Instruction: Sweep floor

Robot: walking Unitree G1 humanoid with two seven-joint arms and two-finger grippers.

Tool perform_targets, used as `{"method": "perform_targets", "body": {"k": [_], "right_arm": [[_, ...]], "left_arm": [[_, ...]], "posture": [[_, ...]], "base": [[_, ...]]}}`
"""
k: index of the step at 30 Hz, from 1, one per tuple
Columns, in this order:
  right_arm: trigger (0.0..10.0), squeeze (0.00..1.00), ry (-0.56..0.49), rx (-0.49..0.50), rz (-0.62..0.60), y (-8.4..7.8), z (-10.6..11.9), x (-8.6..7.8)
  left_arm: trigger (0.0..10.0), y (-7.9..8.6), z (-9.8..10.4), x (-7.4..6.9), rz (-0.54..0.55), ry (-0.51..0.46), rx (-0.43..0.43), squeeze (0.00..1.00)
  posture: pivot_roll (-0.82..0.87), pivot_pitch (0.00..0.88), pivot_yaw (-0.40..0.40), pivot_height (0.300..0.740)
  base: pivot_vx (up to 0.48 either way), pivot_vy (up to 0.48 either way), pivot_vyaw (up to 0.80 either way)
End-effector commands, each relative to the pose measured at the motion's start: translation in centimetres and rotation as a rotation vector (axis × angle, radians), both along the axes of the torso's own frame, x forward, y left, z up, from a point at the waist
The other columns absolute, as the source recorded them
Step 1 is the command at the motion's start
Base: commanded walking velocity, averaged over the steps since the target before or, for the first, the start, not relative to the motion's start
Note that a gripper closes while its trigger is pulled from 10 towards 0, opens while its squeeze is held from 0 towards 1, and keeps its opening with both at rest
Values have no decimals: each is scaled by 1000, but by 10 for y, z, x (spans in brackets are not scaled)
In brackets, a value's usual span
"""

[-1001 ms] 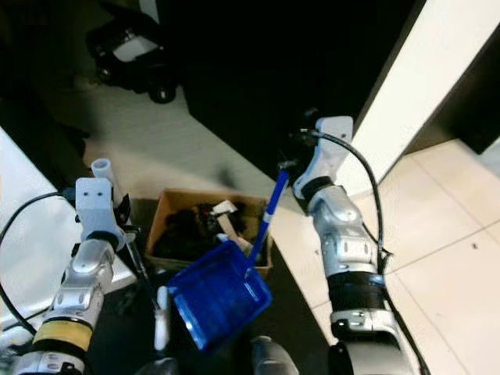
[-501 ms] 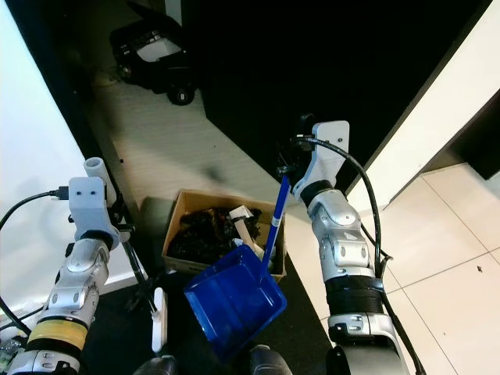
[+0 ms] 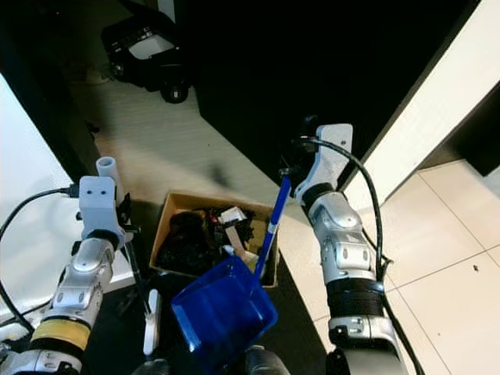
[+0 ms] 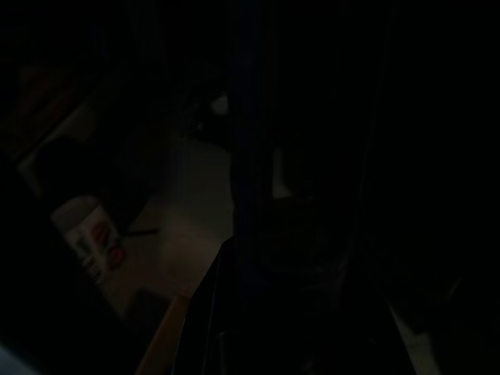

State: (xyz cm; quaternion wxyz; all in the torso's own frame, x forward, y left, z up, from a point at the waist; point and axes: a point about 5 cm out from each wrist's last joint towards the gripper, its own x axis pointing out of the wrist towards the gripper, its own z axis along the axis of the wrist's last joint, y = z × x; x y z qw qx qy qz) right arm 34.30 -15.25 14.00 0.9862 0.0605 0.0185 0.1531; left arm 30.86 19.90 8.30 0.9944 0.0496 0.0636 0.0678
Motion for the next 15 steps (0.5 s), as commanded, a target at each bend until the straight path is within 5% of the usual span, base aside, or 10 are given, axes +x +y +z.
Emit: {"method": "perform_targets", "body": {"k": [1, 13, 15], "right_arm": [[10000, 0, 217, 0, 2, -2, -46, -14], [10000, 0, 220, 0, 6, -2, -45, -13], [10000, 0, 221, 0, 6, -2, -45, -13]], "left_arm": [[10000, -2, -7, -2, 5, 36, -17, 0], [10000, 0, -9, -3, 19, 51, -31, 0], [10000, 0, -9, -3, 19, 52, -36, 0]], "posture": [[-4, 121, -27, 740], [-3, 127, -30, 740], [-3, 127, -29, 740]], "base": [[0, 0, 0], [0, 0, 0], [0, 424, 0]]}}
